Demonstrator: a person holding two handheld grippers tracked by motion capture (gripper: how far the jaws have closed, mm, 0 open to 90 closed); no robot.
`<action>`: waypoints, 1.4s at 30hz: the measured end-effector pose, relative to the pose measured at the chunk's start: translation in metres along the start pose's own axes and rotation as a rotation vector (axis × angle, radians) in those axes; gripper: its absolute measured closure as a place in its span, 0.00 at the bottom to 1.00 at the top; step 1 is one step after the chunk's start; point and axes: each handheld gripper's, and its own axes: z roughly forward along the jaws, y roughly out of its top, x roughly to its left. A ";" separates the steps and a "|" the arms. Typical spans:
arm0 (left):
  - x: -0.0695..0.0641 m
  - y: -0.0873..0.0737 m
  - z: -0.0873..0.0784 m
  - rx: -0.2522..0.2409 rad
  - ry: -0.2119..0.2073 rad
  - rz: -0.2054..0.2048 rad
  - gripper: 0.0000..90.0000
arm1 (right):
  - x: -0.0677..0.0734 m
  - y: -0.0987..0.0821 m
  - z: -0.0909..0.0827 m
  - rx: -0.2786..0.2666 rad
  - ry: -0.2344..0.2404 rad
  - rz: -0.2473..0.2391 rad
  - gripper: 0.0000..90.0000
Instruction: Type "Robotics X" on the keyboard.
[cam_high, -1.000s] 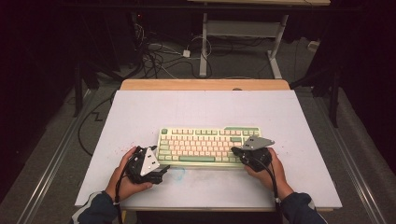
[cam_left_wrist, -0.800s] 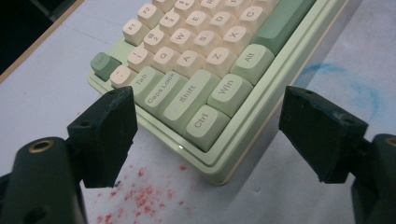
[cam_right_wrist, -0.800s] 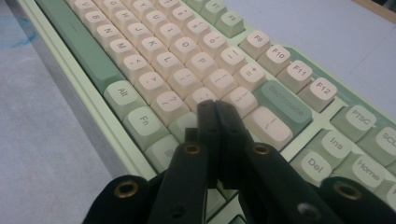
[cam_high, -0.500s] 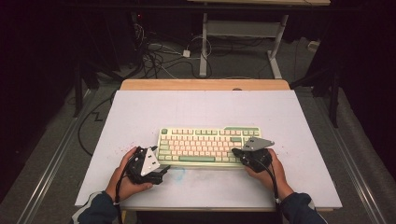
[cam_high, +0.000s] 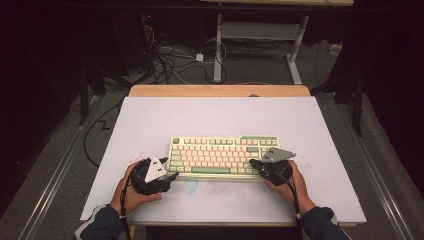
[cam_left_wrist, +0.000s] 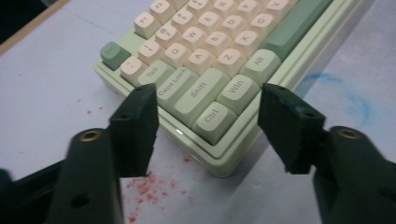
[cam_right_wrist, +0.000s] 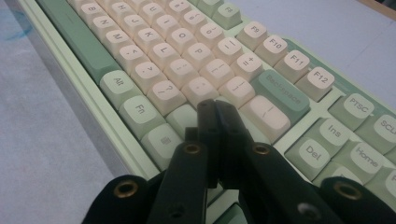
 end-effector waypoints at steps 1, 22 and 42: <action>0.000 0.000 -0.001 0.006 0.000 0.004 0.53 | 0.000 0.000 0.000 0.000 0.001 0.000 1.00; -0.005 0.018 -0.009 -0.017 -0.047 -0.080 0.97 | 0.002 0.000 0.001 -0.001 -0.010 -0.010 1.00; -0.018 0.046 0.028 -0.005 -0.067 -0.032 0.97 | 0.002 0.000 0.001 -0.002 -0.012 -0.012 1.00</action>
